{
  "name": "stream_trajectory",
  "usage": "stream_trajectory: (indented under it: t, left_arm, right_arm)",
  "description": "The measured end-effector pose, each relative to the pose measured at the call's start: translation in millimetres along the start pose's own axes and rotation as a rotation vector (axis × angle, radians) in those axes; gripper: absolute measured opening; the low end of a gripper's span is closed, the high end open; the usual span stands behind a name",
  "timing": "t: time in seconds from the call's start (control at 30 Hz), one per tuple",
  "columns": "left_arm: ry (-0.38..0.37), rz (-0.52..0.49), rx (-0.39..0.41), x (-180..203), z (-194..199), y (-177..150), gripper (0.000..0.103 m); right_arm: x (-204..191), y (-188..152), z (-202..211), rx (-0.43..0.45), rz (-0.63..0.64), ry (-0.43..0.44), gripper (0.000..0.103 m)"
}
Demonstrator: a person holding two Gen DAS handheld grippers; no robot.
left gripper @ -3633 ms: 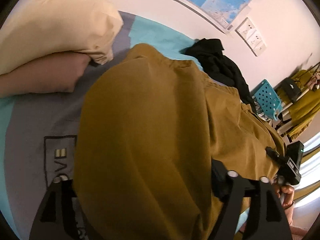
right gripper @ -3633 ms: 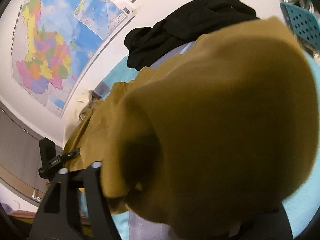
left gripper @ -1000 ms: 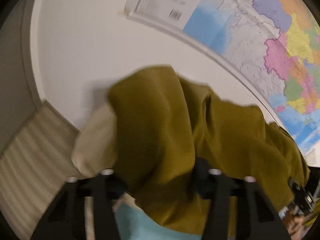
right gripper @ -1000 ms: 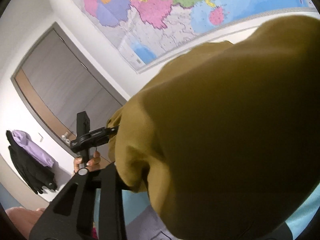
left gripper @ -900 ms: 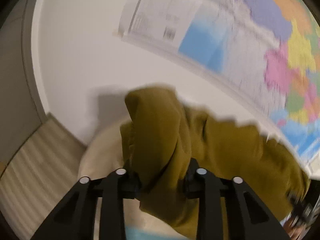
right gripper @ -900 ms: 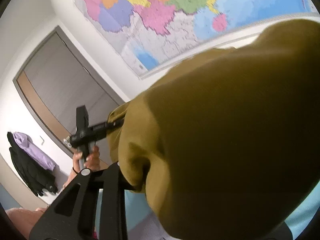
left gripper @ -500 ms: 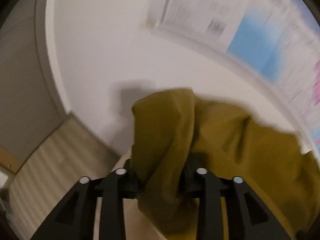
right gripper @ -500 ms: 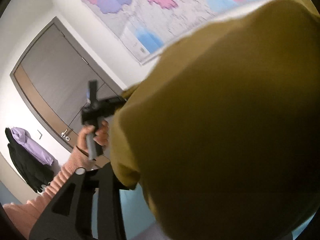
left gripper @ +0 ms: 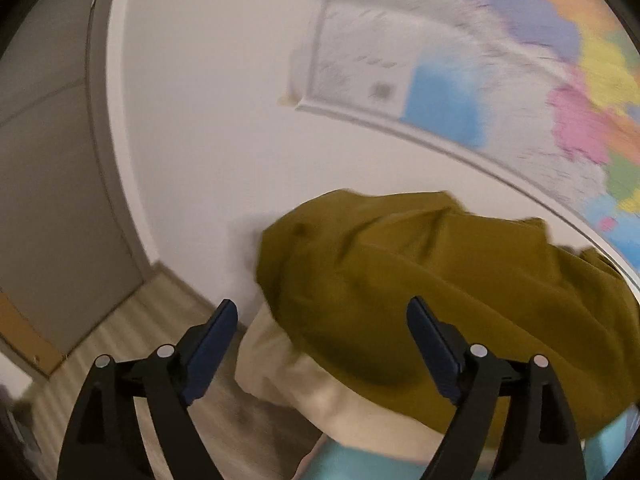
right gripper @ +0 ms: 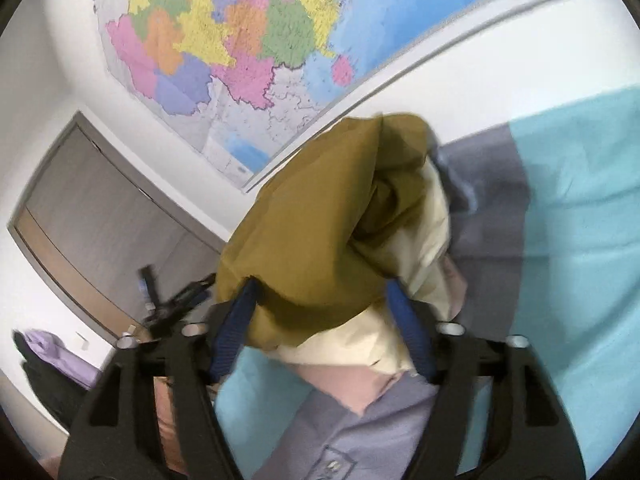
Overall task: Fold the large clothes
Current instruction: 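Lower the jacket bundle onto the cream and pink stack and open both grippers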
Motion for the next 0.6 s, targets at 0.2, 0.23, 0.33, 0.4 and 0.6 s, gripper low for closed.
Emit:
stream_trajectory:
  t: [0.2, 0.23, 0.33, 0.4, 0.6]
  left_arm:
    - [-0.089, -0.172, 0.02, 76, 23, -12, 0.084]
    - [-0.107, -0.188, 0.016, 90, 21, -15, 0.084]
    - [-0.183, -0.245, -0.016, 128, 16, -28, 0.084]
    - [-0.2, -0.279, -0.011, 144, 13, -34, 0.084]
    - [-0.262, -0.282, 0.005, 175, 20, -40, 0.084]
  right_arm:
    - [20, -43, -55, -0.165, -0.146, -0.036, 0.013]
    - [27, -49, -50, -0.153, -0.17, -0.044, 0.021]
    - [13, -42, -28, -0.085, -0.101, -0.107, 0.038]
    - [-3, -36, -2, -0.024, -0.019, -0.175, 0.038]
    - [-79, -8, 10, 0.1, 0.334, -0.301, 0.045]
Point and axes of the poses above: each gripper's, at about its wrist camera, not at the fingertips, and z roughly against the way its jaws point, x to its right, y to its top, the point moved 5 cm from there along -z, roughly the way its jaws point, and after that the axes turned 6 degrees about -x, right-handed, at the moved point
